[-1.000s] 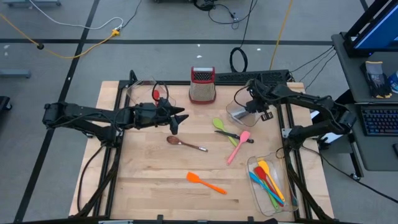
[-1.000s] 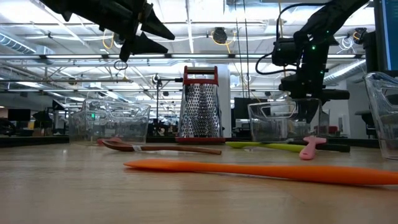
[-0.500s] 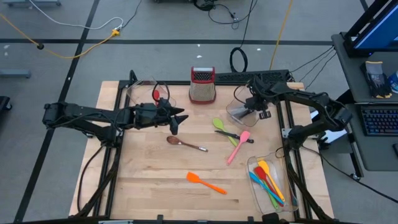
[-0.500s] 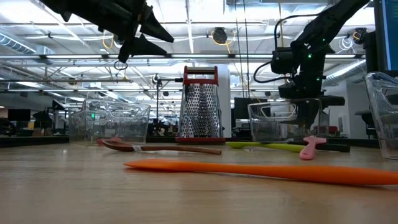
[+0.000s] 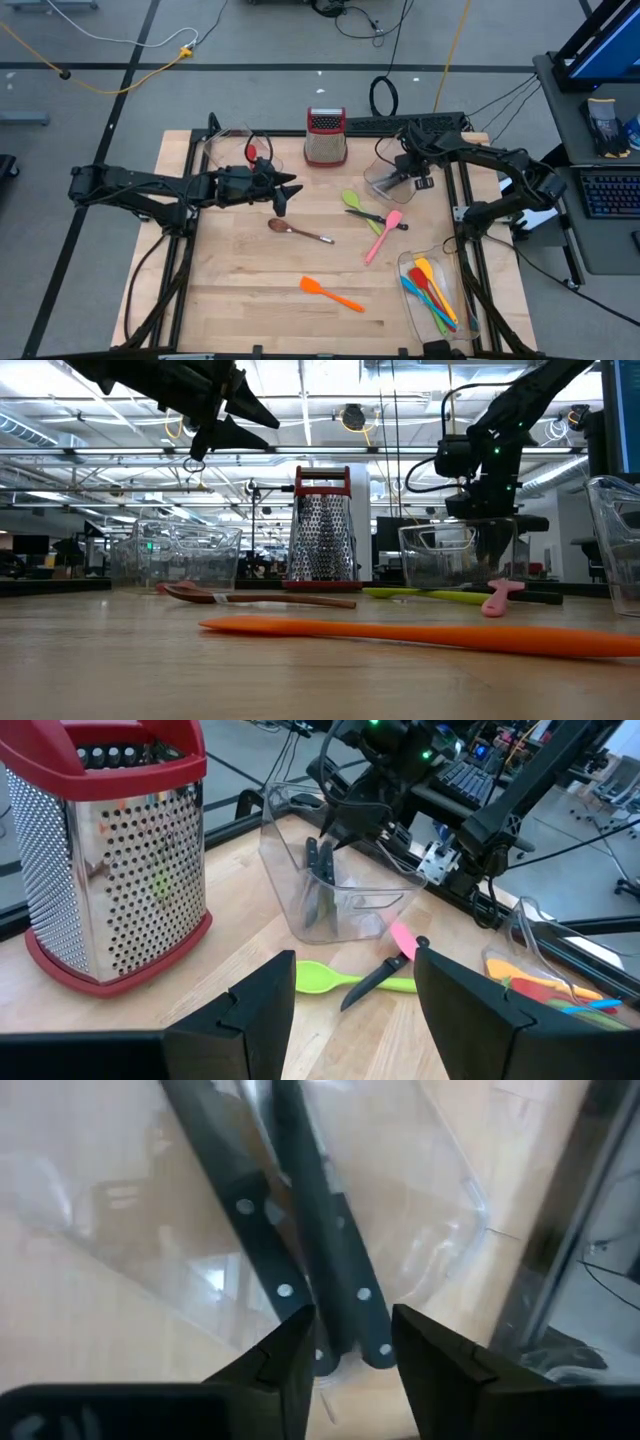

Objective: Pick & Place Kitchen Items
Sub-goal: Put the silver kitchen knife into the top right transparent bin, then put the brown serving spoon into the top left transparent bin

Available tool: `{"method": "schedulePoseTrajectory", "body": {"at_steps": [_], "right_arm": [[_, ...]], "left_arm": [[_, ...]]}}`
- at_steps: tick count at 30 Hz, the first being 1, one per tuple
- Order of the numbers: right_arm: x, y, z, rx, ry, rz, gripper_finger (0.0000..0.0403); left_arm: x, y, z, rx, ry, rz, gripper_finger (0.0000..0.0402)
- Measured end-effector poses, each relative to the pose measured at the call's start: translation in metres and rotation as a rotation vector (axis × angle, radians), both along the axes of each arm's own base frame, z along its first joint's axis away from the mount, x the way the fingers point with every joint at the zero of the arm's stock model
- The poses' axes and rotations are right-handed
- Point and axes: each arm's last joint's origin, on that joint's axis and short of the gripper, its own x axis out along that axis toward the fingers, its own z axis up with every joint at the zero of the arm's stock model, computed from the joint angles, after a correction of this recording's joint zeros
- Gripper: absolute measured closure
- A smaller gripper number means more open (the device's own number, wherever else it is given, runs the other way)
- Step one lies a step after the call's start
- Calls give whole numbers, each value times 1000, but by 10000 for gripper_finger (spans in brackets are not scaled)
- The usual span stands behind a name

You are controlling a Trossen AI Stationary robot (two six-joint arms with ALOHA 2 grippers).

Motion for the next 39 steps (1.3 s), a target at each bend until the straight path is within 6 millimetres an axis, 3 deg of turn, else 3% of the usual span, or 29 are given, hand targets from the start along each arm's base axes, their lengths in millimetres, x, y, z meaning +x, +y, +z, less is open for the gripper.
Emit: {"method": "schedulePoseTrajectory", "body": {"at_steps": [9,14,22,27,39], "right_arm": [[0,-1,1,-24,13,-6,232],[2,3,12,-141,16,-1,233],[0,23,45,-244,-142,15,317],[-6,37,64,-160,-376,-33,393],[-22,63,102,61,-832,-71,401]], "left_arm": [[0,0,0,0,1,0,195],[0,0,0,6,3,-2,194],[1,-2,-1,-25,7,-82,195],[1,-3,-1,-95,-16,-63,194],[2,-14,-3,-242,-51,-60,195]]}}
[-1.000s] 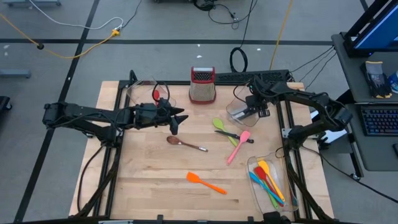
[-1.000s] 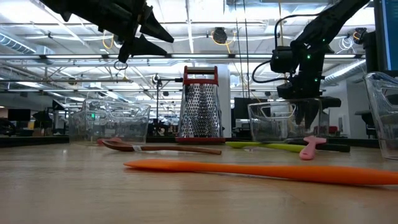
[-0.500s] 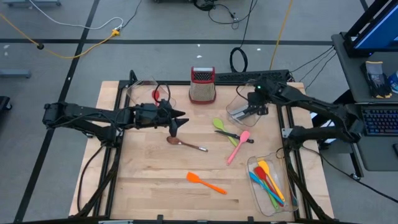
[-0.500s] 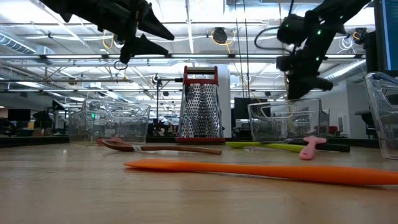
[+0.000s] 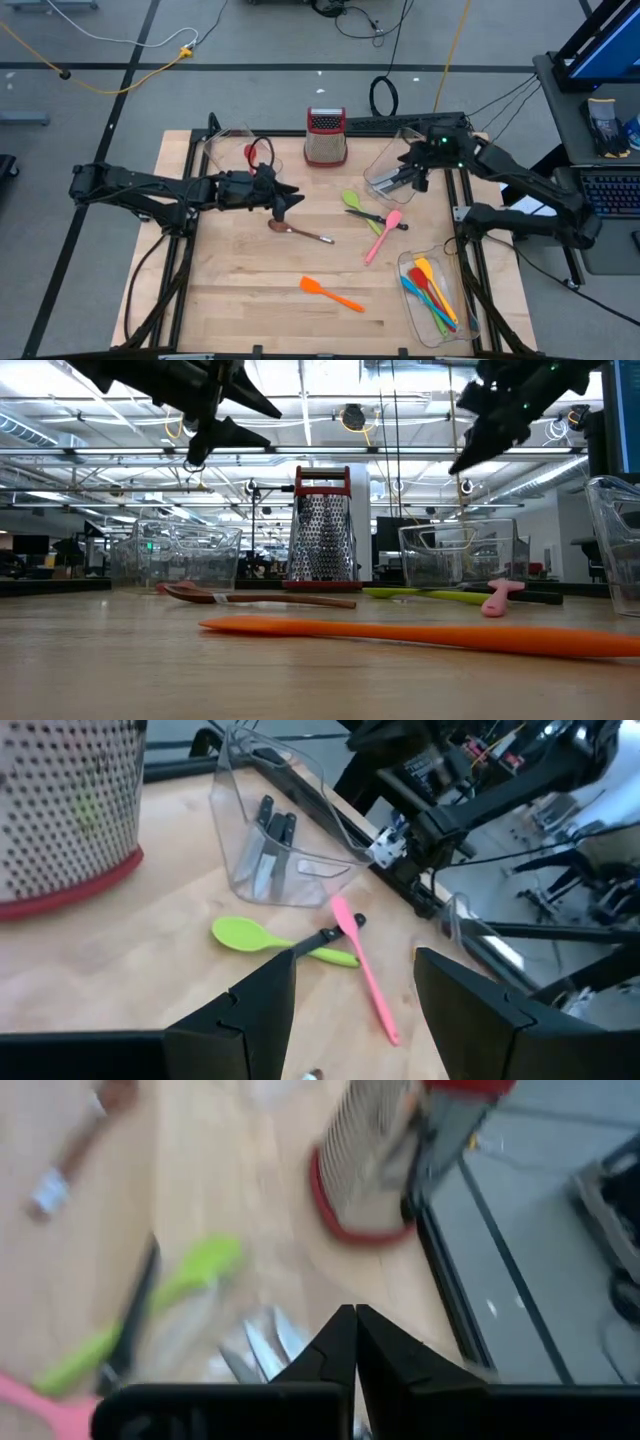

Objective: Pick & Place Kitchen Items
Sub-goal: Put the brown serving spoon into the top left transparent bin

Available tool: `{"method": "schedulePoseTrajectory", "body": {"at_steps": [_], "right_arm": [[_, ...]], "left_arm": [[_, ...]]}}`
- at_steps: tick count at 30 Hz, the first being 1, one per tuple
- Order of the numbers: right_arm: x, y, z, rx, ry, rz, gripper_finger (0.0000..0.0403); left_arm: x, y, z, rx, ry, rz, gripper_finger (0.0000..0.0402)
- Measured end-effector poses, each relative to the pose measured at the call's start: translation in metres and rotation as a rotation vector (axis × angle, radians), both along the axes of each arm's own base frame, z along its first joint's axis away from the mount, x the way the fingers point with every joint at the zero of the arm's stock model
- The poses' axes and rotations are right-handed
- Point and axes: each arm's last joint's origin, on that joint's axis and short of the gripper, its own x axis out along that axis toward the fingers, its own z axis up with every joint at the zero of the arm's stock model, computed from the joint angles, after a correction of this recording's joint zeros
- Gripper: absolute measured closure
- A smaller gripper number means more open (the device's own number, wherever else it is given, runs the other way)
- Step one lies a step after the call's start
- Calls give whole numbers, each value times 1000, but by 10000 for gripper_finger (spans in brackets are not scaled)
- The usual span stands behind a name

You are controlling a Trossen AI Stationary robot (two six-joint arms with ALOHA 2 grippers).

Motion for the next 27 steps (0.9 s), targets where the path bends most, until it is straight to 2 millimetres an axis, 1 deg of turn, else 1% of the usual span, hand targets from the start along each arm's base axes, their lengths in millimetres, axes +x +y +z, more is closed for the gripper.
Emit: {"method": "schedulePoseTrajectory", "body": {"at_steps": [5,10,14,22,27], "right_arm": [[-7,9,16,26,-159,22,402],[-16,17,25,25,-228,37,402],[-23,23,31,35,-272,45,402],[-33,31,38,16,-325,39,402],[-33,31,40,0,-344,41,403]], "left_arm": [[0,-6,0,-64,-16,-1,194],[0,-10,1,-143,-37,25,195],[0,-13,1,-202,-57,81,195],[-1,-22,0,-550,-131,171,195],[4,-36,-10,-750,-143,262,195]]}}
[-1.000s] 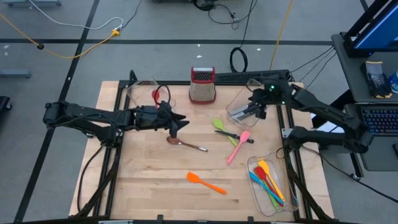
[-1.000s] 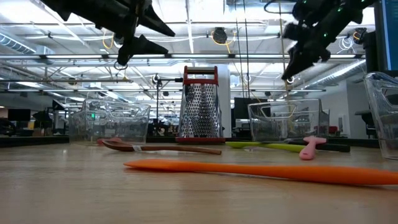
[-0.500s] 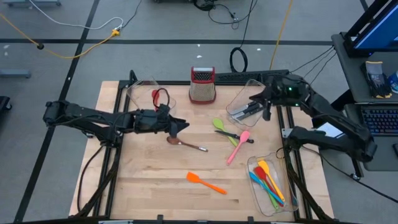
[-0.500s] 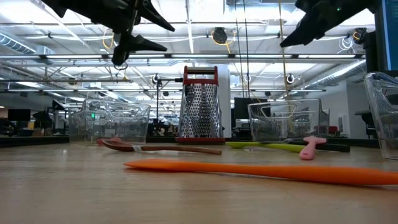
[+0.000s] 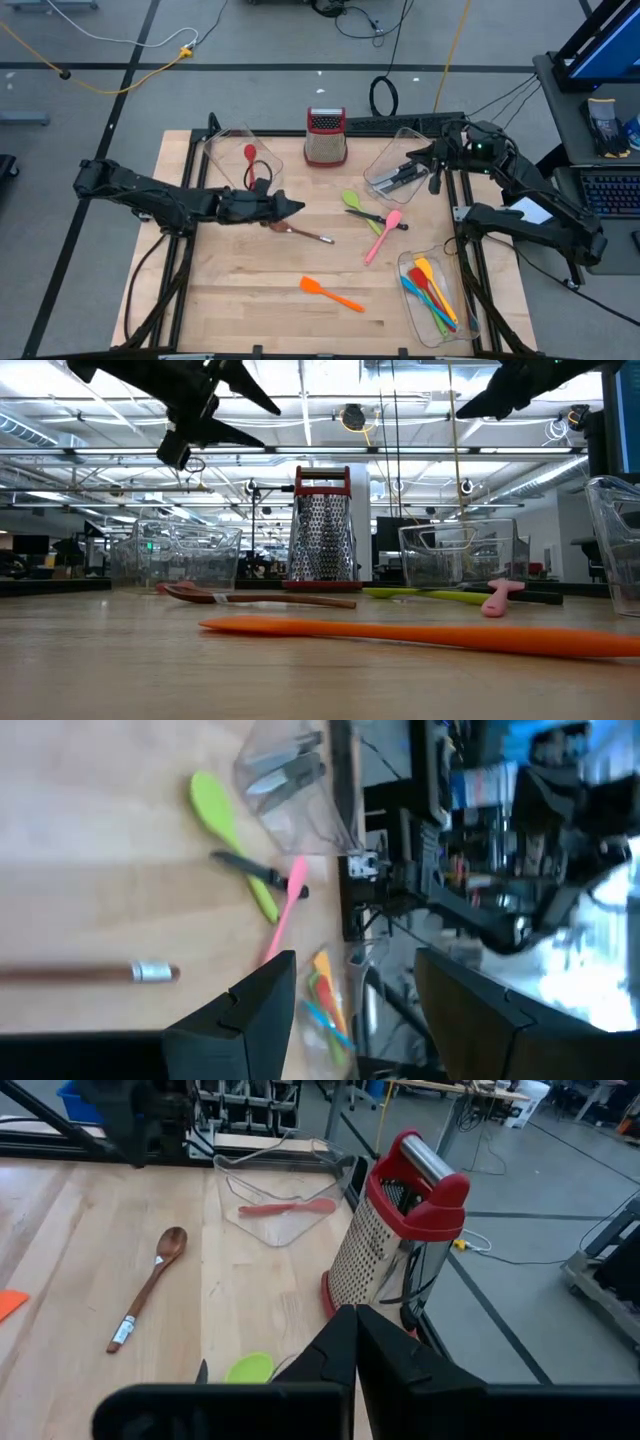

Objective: Pick & Place Kitchen Items
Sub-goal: Put the brown serving spoon into the top left transparent bin

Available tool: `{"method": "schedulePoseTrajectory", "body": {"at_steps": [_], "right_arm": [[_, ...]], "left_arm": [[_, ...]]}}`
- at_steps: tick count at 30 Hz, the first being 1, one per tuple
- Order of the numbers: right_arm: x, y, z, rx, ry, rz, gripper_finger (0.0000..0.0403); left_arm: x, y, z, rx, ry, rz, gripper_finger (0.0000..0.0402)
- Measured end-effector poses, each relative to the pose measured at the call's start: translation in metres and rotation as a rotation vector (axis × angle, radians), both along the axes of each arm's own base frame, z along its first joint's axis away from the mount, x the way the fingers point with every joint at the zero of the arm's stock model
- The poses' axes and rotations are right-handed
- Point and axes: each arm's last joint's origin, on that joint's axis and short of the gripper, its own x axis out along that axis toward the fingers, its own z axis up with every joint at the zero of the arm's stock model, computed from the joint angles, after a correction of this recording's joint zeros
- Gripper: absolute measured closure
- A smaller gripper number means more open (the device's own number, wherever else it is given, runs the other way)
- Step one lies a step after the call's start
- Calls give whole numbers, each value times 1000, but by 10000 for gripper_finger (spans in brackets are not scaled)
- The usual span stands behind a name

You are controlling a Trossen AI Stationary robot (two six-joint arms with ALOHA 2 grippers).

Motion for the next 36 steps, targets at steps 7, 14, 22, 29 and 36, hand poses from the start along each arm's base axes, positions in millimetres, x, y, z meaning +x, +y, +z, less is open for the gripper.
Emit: {"method": "schedulePoseTrajectory", "body": {"at_steps": [7,14,22,29,36], "right_arm": [[0,0,0,-11,0,3,403],[0,0,0,-21,1,29,403],[0,2,0,-16,0,90,403],[0,3,0,-24,2,91,403],[0,3,0,-44,2,96,403]], "left_arm": [[19,-24,-12,-184,77,64,195],[41,-40,-8,-276,302,133,195],[61,-50,-6,-406,547,196,195],[71,-57,-32,-532,682,266,195],[81,-56,-53,-559,649,414,195]]}}
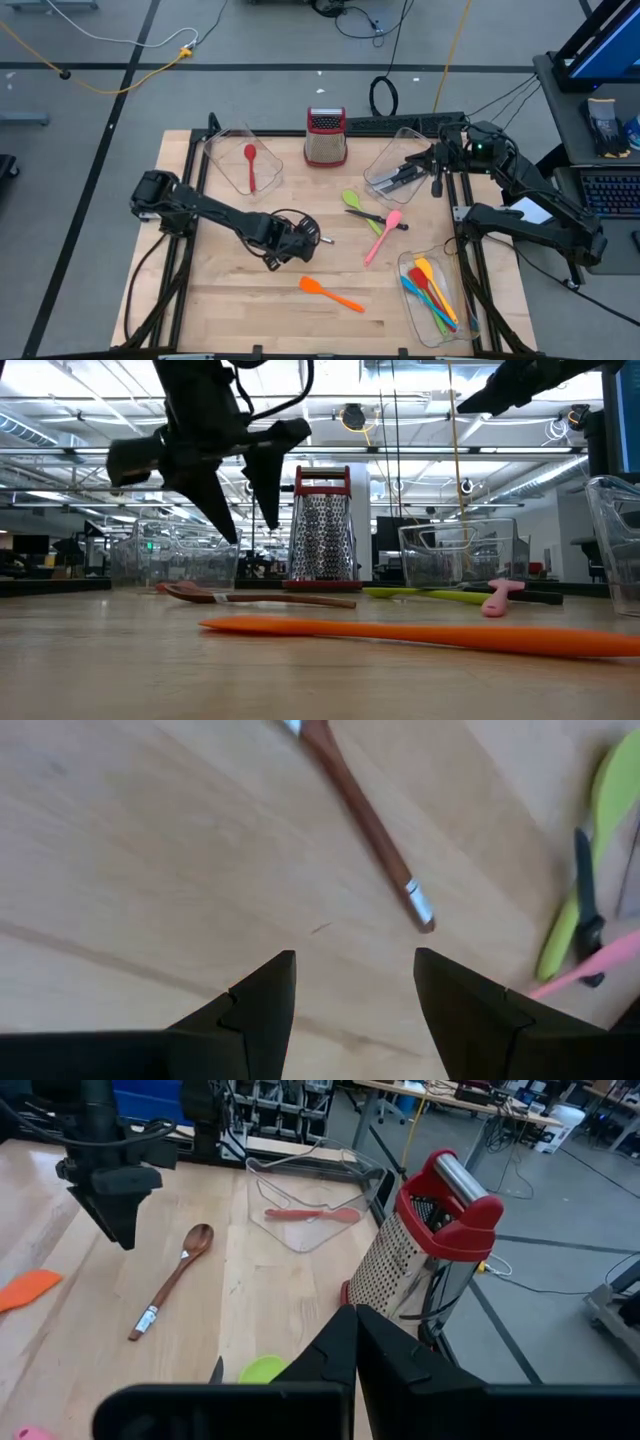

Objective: Pick & Place Kitchen Items
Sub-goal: Put the brown serving spoon into the top left transparent bin

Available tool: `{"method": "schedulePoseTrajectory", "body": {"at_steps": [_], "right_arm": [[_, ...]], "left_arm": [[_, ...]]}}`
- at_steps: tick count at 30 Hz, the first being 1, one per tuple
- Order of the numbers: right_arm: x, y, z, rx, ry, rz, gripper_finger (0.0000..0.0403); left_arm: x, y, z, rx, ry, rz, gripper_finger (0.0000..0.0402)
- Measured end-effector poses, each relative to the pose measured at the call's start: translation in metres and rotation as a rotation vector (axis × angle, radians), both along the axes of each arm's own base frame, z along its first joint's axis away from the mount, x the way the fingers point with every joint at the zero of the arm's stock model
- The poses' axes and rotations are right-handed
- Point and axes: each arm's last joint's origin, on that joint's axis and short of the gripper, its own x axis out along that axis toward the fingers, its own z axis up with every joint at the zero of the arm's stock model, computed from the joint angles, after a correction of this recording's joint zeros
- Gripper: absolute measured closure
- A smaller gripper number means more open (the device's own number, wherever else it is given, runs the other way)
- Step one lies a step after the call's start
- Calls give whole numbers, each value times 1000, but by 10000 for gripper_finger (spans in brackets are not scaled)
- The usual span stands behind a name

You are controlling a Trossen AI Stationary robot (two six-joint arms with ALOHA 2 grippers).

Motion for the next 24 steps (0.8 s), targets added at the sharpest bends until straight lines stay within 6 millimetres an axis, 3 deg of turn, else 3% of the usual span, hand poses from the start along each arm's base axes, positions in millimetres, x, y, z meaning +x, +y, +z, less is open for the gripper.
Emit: {"method": "schedulePoseTrajectory", "body": {"at_steps": [10,24], "right_arm": [[0,0,-1,-39,15,15,403],[-11,9,1,-95,18,31,403]], "left_arm": [[7,16,-9,6,3,97,195],[25,34,-40,-106,34,171,195]]}}
